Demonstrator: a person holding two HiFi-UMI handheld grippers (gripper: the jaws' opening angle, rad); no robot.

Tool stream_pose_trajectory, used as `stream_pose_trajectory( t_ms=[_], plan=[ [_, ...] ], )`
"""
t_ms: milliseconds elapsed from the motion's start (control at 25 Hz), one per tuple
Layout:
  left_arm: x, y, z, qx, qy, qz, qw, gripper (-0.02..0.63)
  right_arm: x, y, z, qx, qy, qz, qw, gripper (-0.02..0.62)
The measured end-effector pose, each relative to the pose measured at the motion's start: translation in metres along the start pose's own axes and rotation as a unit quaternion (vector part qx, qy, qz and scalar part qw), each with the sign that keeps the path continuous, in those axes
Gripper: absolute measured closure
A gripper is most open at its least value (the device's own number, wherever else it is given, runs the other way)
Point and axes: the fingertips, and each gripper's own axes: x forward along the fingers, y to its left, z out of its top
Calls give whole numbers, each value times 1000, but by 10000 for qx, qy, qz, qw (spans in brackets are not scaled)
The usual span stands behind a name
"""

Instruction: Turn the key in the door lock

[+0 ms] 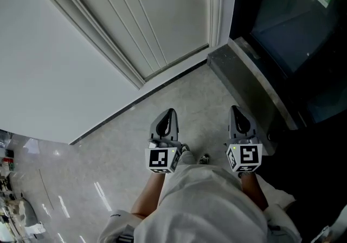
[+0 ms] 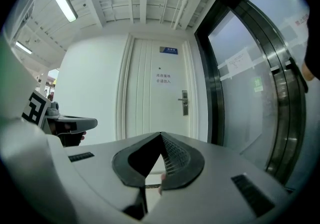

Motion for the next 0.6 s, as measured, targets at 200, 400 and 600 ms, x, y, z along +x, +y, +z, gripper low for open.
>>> stream_pose_trajectory(
  t_ms=[200, 400, 600],
  plan=[
    [6, 7, 4, -130, -193, 176, 9996, 598, 13, -4, -9, 47, 124, 52, 9999, 594],
    [29, 17, 0, -147, -142, 3, 9998, 598, 34, -7, -10, 63, 79, -25, 9999, 594],
    [64, 34, -4, -133, -101, 25, 9999, 598, 65, -15, -8, -25, 97, -126, 9999, 594]
  ],
)
